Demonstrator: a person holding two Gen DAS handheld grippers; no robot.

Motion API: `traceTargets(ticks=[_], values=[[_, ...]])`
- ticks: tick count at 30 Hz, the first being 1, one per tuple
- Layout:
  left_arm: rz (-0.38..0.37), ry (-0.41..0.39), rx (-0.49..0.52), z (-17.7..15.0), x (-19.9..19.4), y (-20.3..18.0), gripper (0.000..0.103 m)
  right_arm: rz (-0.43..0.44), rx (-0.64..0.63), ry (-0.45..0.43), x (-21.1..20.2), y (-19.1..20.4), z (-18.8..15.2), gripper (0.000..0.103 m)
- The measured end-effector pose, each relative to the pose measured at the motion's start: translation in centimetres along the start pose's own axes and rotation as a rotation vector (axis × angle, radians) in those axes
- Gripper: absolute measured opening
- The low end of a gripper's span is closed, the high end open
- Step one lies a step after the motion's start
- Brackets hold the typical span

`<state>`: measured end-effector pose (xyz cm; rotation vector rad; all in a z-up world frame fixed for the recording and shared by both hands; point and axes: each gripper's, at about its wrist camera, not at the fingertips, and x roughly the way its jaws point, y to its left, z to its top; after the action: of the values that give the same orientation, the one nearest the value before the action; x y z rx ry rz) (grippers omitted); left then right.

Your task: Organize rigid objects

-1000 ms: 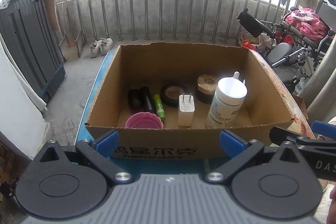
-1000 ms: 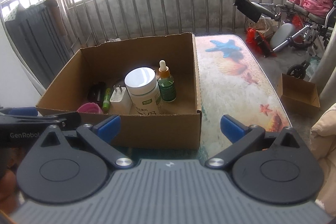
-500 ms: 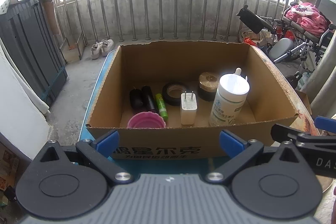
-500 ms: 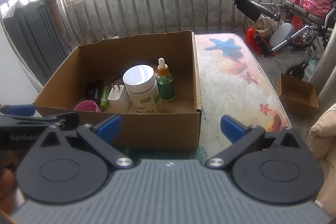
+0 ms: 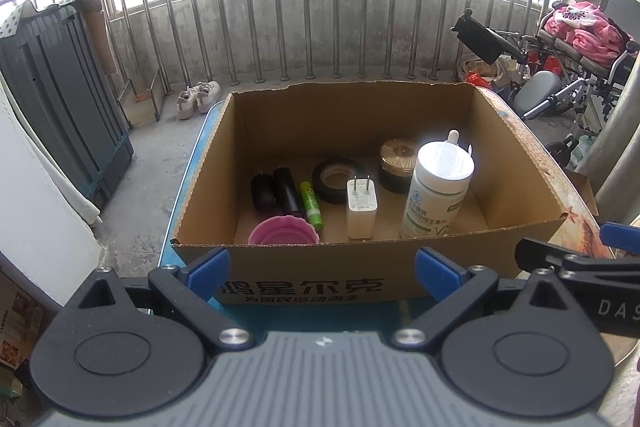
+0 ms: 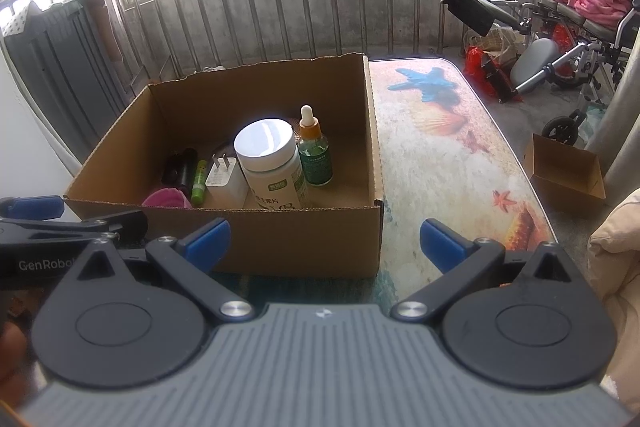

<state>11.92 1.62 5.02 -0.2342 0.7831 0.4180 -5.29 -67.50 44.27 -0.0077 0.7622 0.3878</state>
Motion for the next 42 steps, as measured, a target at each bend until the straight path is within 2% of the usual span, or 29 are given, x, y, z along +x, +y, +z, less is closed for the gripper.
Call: traceTargets(ticks=[42], values=[[-0.008, 0.007, 0.0, -0.1, -0.05, 0.25, 0.098, -0.006, 0.009, 0.014, 0.05, 0.12, -0.22, 0.102]])
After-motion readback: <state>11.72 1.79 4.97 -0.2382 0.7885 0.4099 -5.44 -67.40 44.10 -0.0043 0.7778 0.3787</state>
